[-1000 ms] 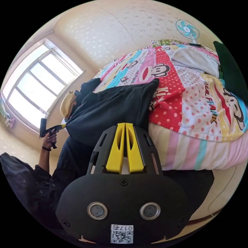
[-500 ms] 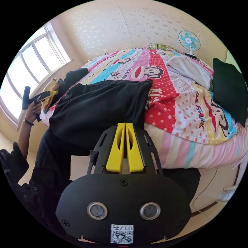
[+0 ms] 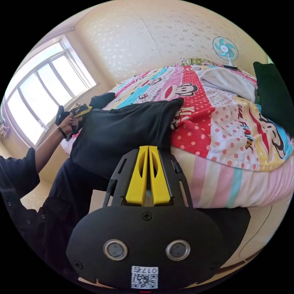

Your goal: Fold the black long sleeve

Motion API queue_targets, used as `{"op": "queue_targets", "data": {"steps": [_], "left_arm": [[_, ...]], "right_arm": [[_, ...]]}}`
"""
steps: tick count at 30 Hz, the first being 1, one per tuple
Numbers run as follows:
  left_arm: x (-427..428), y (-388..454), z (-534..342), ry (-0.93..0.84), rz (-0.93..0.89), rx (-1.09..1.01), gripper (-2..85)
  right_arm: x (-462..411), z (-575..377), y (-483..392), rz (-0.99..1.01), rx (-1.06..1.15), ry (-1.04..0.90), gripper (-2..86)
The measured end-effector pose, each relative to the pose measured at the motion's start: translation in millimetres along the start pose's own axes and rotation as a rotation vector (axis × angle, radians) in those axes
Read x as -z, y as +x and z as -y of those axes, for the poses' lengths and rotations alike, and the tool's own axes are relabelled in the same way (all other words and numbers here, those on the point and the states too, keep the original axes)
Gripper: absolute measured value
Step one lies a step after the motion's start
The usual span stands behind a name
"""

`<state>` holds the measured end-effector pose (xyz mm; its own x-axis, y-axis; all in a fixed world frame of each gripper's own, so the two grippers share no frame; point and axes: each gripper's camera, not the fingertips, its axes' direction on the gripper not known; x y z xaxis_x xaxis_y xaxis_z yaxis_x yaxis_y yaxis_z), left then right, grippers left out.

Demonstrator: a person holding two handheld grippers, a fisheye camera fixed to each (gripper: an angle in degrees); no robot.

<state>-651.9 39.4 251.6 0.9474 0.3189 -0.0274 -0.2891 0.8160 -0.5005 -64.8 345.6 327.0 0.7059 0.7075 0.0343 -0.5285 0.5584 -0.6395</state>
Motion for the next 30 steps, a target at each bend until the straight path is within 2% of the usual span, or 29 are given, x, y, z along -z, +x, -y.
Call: {"op": "queue_targets", "data": {"steps": [3, 9, 16, 19, 24, 27, 30], "left_arm": [[-6, -9, 0, -0.118, 0.061, -0.033, 1.1], [49, -10, -71, -0.059, -0.103, -0.069, 8.3], [90, -12, -189, -0.022, 0.014, 0.031, 15.9], [72, -25, -202, -0.117, -0.008, 0.099, 16.5], [69, -38, -214, -0.101, -0.056, 0.183, 15.3], [56, -41, -230, -0.206, -0.136, 0.267, 14.6], [54, -40, -244, -0.165, -0.148, 0.282, 12.5]], "right_arm": [[6, -1, 9, 0.028, -0.002, 0.001, 0.4], [21, -2, 24, 0.079, -0.022, 0.021, 0.4], [33, 1, 32, 0.070, -0.031, 0.019, 0.4], [39, 2, 38, 0.076, -0.031, 0.024, 0.4], [49, 7, 48, 0.090, -0.026, 0.022, 0.5], [55, 10, 54, 0.103, -0.040, 0.022, 0.5], [61, 13, 62, 0.128, -0.062, 0.025, 0.4]]}}
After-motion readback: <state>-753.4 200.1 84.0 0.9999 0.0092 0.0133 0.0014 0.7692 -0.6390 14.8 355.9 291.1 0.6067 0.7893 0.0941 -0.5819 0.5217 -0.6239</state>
